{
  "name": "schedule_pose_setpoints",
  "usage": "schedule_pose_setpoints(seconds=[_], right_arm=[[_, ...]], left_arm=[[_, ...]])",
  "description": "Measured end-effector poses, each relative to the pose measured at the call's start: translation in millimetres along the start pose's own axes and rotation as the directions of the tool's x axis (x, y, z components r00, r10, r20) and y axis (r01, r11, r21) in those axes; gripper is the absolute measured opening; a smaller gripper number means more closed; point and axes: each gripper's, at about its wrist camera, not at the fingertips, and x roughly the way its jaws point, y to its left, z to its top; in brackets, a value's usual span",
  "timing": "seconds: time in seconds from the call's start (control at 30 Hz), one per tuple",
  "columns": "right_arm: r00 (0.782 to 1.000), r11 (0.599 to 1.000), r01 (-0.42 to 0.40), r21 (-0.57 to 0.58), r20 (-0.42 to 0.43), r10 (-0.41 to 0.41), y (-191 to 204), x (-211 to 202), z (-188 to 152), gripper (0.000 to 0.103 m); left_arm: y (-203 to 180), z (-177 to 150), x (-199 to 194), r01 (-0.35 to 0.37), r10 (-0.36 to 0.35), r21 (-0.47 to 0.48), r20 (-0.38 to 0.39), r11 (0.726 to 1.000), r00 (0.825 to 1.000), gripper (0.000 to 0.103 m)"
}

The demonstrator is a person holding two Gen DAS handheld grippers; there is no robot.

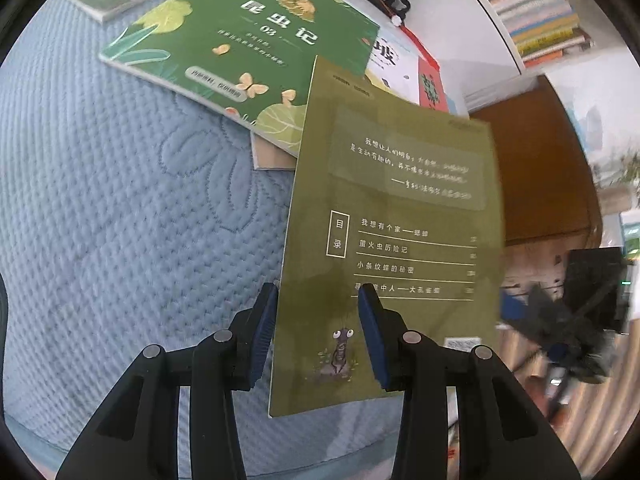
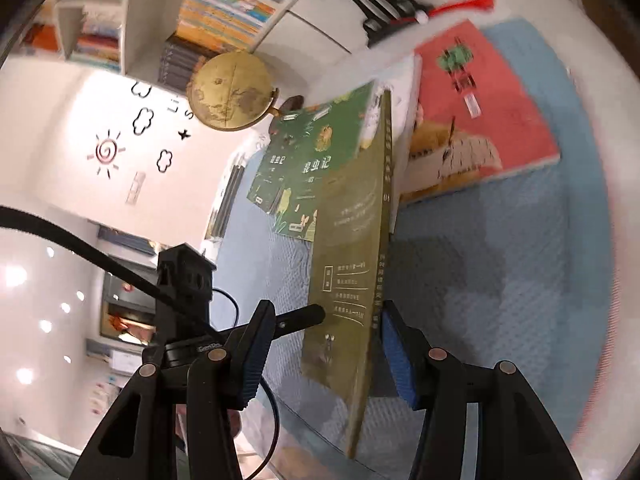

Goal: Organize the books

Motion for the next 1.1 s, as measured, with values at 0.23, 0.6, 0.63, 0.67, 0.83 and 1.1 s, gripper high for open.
schedule_pose_setpoints(seconds=[0.23, 0.6, 0.63, 0.67, 0.83, 1.1], right_arm=[[0.999, 0.999, 0.039, 0.001, -0.003, -0.039, 9, 14, 3, 0.050], [0.999, 0.952, 0.014, -0.306, -0.041, -0.028, 133, 34, 9, 0.051], [0.998, 0.947, -0.016, -0.321, -0.063, -0.004, 143, 42, 7, 0.051], [0.996, 0.941, -0.042, -0.335, -0.082, 0.015, 151, 50, 4, 0.051], [0.981, 0.932, -0.096, -0.351, -0.189, 0.030, 165, 87, -19, 0.052], [0.950, 0.942, -0.105, -0.320, -0.312, 0.000, 161, 131, -56, 0.053]], left_arm=[[-13, -8, -6, -0.081, 0.081, 0.045, 0.008, 0.996, 0.997, 0.037], [-4, -27, -90, -0.210, 0.201, 0.018, 0.216, 0.978, 0.955, 0.037], [4, -24, -99, -0.225, 0.220, -0.008, 0.238, 0.974, 0.946, 0.037], [13, -24, -109, -0.244, 0.246, -0.038, 0.259, 0.969, 0.934, 0.037], [91, -31, -162, -0.338, 0.403, -0.240, 0.313, 0.910, 0.860, 0.037], [137, -32, -169, -0.281, 0.354, -0.270, 0.276, 0.921, 0.894, 0.037]])
